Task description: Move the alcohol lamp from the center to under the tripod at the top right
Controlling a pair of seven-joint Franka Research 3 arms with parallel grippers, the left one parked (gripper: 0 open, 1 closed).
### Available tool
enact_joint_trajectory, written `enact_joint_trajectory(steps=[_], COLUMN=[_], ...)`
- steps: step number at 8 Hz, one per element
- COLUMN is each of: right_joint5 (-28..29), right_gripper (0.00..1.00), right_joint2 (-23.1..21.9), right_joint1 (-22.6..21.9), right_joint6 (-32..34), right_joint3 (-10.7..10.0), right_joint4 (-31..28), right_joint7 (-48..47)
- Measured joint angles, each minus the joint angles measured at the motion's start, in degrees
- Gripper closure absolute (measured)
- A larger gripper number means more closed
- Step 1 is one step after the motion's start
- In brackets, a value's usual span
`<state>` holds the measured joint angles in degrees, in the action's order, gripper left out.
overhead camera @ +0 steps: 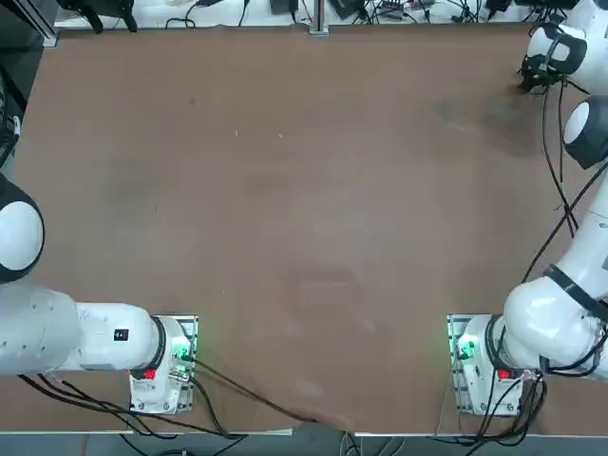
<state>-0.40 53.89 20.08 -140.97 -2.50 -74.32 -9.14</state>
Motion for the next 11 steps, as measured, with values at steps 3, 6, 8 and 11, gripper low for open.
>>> enact_joint_trajectory(steps=[3,6,8,11], right_joint5=[0.0,0.0,0.01,0.01], right_gripper=[0.96,0.95,0.95,0.92], right_joint2=[0.32,0.36,0.18,-6.4], right_joint1=[0.0,-0.07,-0.95,-3.47], right_joint6=[-0.6,-0.82,-0.36,6.43], right_joint3=[0.0,0.09,0.25,0.69], right_joint4=[0.31,0.35,0.14,-5.47], right_joint7=[0.0,0.0,-0.09,-0.13])
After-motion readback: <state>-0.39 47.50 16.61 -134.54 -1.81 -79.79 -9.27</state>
